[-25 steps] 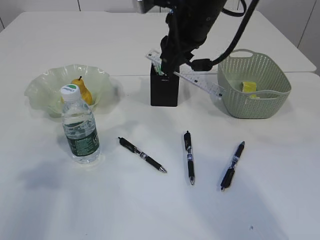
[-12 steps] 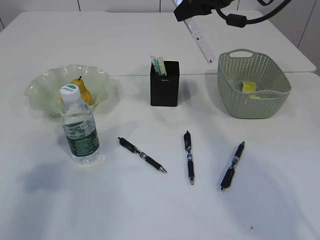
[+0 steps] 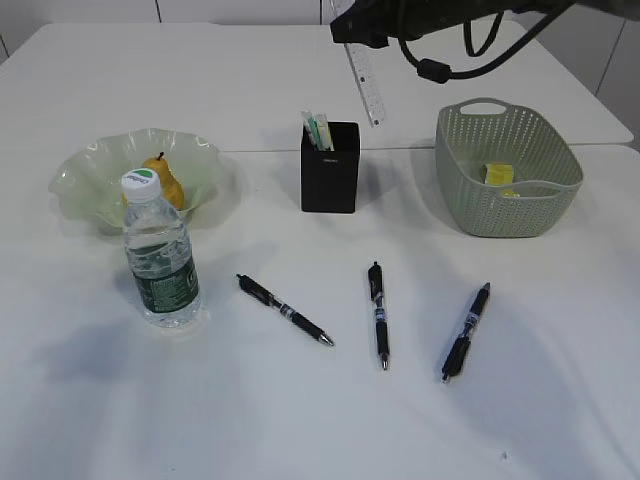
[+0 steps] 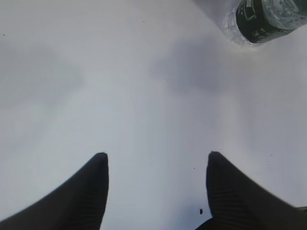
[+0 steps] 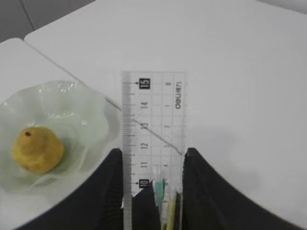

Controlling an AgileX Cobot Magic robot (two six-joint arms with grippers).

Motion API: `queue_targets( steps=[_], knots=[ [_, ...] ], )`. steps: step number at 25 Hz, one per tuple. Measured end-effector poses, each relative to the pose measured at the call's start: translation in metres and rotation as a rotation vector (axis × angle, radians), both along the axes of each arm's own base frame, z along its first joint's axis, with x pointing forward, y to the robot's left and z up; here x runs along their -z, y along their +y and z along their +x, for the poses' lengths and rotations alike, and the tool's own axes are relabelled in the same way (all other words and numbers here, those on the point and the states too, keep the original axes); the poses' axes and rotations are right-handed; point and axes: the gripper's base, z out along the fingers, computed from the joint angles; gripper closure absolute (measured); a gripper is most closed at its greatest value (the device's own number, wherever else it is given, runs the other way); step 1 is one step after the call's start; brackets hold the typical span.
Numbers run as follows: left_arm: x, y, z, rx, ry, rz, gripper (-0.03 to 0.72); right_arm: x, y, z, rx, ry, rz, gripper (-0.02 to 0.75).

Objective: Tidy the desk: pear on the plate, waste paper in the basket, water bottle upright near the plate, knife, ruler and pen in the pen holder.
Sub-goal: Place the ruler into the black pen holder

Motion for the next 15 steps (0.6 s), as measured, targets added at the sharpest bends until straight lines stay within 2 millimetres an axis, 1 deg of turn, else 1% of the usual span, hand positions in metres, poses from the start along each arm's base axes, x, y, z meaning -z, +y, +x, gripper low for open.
queue_targets(
  steps=[3, 7, 9, 12, 15],
  knots=[
    [0.000, 0.000, 0.001, -0.001, -0.007, 0.000, 0.234, 0.016, 0.001, 0.012, 0.029, -0.042, 0.044, 0.457],
    [-0.001, 0.000, 0.002, -0.003, -0.021, 0.002, 0.234, 0.037, 0.005, 0.021, -0.005, -0.096, 0.056, 0.457],
    [-0.001, 0.000, 0.002, -0.004, -0.023, 0.002, 0.234, 0.051, 0.007, 0.026, -0.007, -0.105, 0.088, 0.457],
    [-0.001, 0.000, 0.002, -0.004, -0.025, 0.002, 0.234, 0.066, 0.009, 0.035, -0.009, -0.137, 0.123, 0.457],
    [-0.001, 0.000, 0.003, -0.006, -0.036, 0.003, 0.234, 0.069, 0.011, 0.042, -0.008, -0.176, 0.136, 0.457]
  ],
)
